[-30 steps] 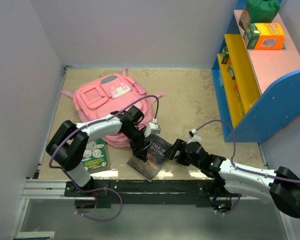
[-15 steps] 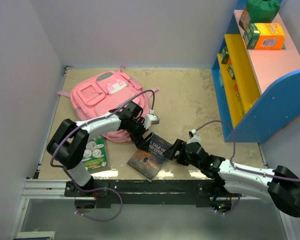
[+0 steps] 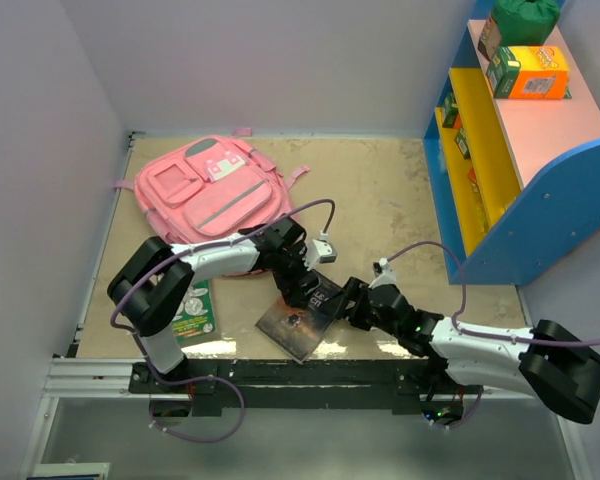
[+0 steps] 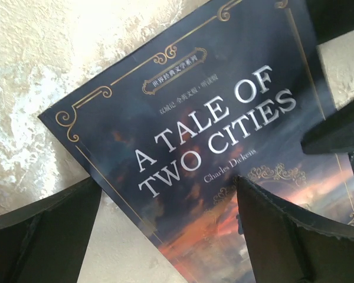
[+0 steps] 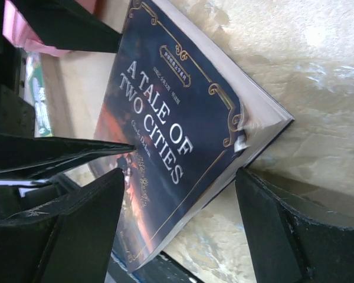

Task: Pack the student bag
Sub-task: Pick up the book from the center of the board.

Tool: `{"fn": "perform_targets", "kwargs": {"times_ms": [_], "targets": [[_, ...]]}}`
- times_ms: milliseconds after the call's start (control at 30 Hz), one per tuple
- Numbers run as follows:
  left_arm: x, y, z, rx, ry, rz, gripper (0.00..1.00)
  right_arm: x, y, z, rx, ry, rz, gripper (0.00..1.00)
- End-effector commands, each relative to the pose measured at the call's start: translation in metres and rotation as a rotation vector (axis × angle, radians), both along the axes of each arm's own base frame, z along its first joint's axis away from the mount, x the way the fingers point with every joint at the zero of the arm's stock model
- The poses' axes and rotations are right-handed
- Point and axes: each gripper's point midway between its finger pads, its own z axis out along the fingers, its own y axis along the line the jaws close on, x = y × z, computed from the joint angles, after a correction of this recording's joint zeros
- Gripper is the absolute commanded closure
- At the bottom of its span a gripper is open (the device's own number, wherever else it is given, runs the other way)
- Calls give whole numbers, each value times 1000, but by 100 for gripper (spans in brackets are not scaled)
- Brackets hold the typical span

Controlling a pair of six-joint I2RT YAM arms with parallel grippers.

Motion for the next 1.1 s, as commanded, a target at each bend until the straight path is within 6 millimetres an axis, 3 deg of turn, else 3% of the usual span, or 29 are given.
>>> {"fn": "perform_targets", "kwargs": {"times_ms": [0, 167, 233, 267, 333, 433, 500, 633, 767, 800, 867, 1067], "targets": [[-43, -10, -23, -30, 212, -102, 0, -13, -4, -27, -13, 70, 12, 20], [-63, -27, -6, -193, 299, -208, 0, -15, 5, -39, -22, 99, 50, 20], [-70, -34, 5, -264, 339, -240, 4, -9, 17, -28, 23, 62, 69, 22], [-71, -37, 8, -281, 349, -244, 7, -4, 25, -12, 83, 18, 78, 23], [-73, -40, 11, -305, 367, -254, 12, 5, 34, 18, 159, -64, 76, 25], [-72, -43, 5, -309, 375, -256, 18, 14, 39, 47, 207, -152, 70, 27], [-73, -42, 0, -309, 392, -249, 19, 17, 33, 57, 247, -176, 32, 27], [-71, -43, -3, -315, 425, -216, 21, 20, 16, 50, 256, -160, -58, 28], [-60, -38, -4, -323, 409, -164, 21, 31, -10, 36, 152, -103, -211, 42], [-59, -36, -4, -321, 407, -161, 21, 35, -16, 46, 167, -127, -251, 45], [-56, -34, -1, -322, 392, -152, 21, 35, -26, 45, 163, -111, -293, 53], [-55, -28, 5, -311, 356, -149, 21, 34, -25, 52, 186, -116, -294, 59]]}}
